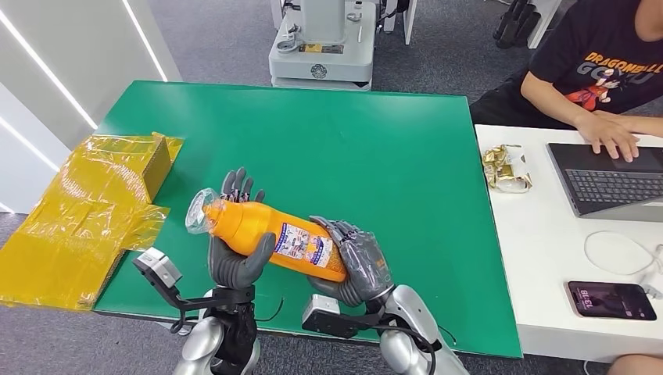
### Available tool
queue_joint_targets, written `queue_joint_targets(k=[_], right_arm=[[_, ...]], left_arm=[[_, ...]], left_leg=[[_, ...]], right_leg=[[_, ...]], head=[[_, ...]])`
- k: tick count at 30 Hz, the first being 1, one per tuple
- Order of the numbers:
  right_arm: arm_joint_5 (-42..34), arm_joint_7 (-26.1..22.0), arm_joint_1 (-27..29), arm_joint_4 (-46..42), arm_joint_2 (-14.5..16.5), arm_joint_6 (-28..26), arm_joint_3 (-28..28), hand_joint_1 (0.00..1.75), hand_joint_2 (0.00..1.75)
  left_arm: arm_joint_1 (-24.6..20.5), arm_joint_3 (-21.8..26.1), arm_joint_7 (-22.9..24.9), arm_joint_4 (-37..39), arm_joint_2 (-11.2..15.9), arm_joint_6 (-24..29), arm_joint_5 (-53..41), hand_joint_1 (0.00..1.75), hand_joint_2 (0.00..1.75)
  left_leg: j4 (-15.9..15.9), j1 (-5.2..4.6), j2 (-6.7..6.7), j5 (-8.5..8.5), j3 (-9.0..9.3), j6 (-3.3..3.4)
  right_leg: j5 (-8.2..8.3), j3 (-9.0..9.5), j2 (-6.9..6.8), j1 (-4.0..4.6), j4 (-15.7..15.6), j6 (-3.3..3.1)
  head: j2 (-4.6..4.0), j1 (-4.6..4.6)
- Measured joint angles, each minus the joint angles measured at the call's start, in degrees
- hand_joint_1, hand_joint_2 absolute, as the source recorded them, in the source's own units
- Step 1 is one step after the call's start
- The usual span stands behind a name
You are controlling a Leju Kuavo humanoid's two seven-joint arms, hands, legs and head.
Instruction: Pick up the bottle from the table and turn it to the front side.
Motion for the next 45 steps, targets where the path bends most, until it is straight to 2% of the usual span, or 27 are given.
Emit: queue_joint_targets(k=[4, 5, 8, 9, 15, 22, 23, 26, 27, 29, 35, 45], right_arm=[[0.0, 1.0, 0.4, 0.0, 0.2, 1.7, 0.0, 1.75, 1.75], [0.0, 1.3, 0.4, 0.0, 0.2, 2.1, 0.0, 1.75, 1.75], [0.0, 1.7, 0.5, 0.1, 0.2, 2.7, 0.0, 1.75, 1.75], [0.1, 1.9, 0.5, 0.1, 0.2, 2.9, 0.0, 1.75, 1.75], [1.1, 4.3, 0.6, 0.1, 0.3, 5.3, 0.0, 1.75, 1.75], [1.9, 5.3, 0.7, 0.1, 0.6, 6.3, 0.2, 1.75, 1.75], [2.1, 5.5, 0.7, 0.0, 0.6, 6.4, 0.2, 1.60, 1.75], [2.6, 5.9, 1.0, -0.2, 0.6, 6.3, 0.2, 0.37, 1.75], [2.8, 6.0, 1.1, -0.3, 0.6, 6.2, 0.2, 0.08, 1.75], [3.1, 6.2, 1.5, -0.6, 0.6, 5.9, 0.2, 0.00, 1.75], [2.7, 5.6, 2.8, -2.1, 0.6, 4.5, 0.2, 0.00, 1.75], [-3.7, 2.4, 5.3, -6.7, 0.5, 2.5, 0.2, 0.00, 1.75]], left_arm=[[0.0, 0.1, 0.1, 0.5, 0.0, -0.1, -0.1, 0.00, 1.75], [0.0, 0.2, 0.1, 0.6, 0.0, -0.1, -0.2, 0.36, 1.75], [0.0, 0.3, -0.3, 0.8, 0.0, 0.0, -0.7, 1.67, 1.75], [0.0, 0.3, -0.5, 0.8, 0.0, 0.2, -1.0, 1.75, 1.75], [0.1, 0.6, -2.2, 0.8, -0.1, 3.3, -3.3, 1.75, 1.75], [0.1, 0.6, -2.9, 0.9, -0.1, 4.2, -3.6, 1.75, 1.75], [0.1, 0.6, -3.0, 0.9, -0.1, 4.2, -3.6, 1.75, 1.75], [0.1, 0.6, -3.1, 1.0, -0.1, 4.3, -3.6, 1.75, 1.75], [0.1, 0.6, -3.1, 1.0, -0.1, 4.3, -3.6, 1.75, 1.75], [0.0, 0.6, -3.2, 1.1, -0.1, 4.5, -3.7, 1.75, 1.75], [0.0, 0.6, -3.3, 1.3, 0.2, 4.8, -3.8, 1.75, 1.75], [0.1, 0.7, -4.4, 1.3, 0.6, 7.3, -4.6, 1.75, 1.75]], left_leg=[[0.0, 0.00, 0.00, 0.00, 0.00, 0.00], [0.0, 0.00, 0.00, 0.00, 0.00, 0.00], [0.0, 0.00, 0.00, 0.00, 0.00, 0.00], [0.0, 0.00, 0.00, 0.00, 0.00, 0.00], [0.0, 0.00, 0.00, 0.00, 0.00, 0.00], [0.0, 0.00, 0.00, 0.00, 0.00, 0.00], [0.0, 0.00, 0.00, 0.00, 0.00, 0.00], [0.0, 0.00, 0.01, 0.00, 0.00, 0.00], [0.0, 0.00, 0.01, 0.00, 0.00, 0.00], [0.0, 0.00, 0.00, 0.00, 0.00, 0.00], [0.0, 0.00, 0.00, 0.00, 0.00, 0.00], [0.0, 0.00, 0.00, 0.00, 0.00, 0.00]], right_leg=[[0.00, 0.00, 0.00, 0.00, 0.0, 0.00], [0.00, 0.00, 0.00, 0.00, 0.0, 0.00], [0.00, 0.00, 0.00, 0.00, 0.0, 0.00], [0.00, 0.00, 0.00, 0.00, 0.0, 0.00], [0.00, 0.00, 0.00, 0.00, 0.0, 0.00], [0.00, -0.01, 0.00, 0.00, 0.0, 0.00], [0.00, 0.00, 0.00, 0.00, 0.0, 0.00], [0.00, 0.00, 0.00, 0.00, 0.0, 0.00], [0.00, 0.00, 0.00, 0.00, 0.0, 0.00], [0.00, 0.00, 0.00, 0.00, 0.0, 0.00], [0.00, -0.01, 0.00, 0.00, 0.0, 0.00], [0.00, 0.00, 0.00, 0.00, 0.0, 0.00]], head=[[0.00, 0.01], [0.00, 0.01], [0.00, 0.00], [0.00, 0.00], [0.00, 0.01], [0.00, 0.00], [0.00, 0.00], [0.00, 0.00], [0.00, 0.01], [0.00, 0.01], [0.00, 0.01], [0.00, 0.01]])
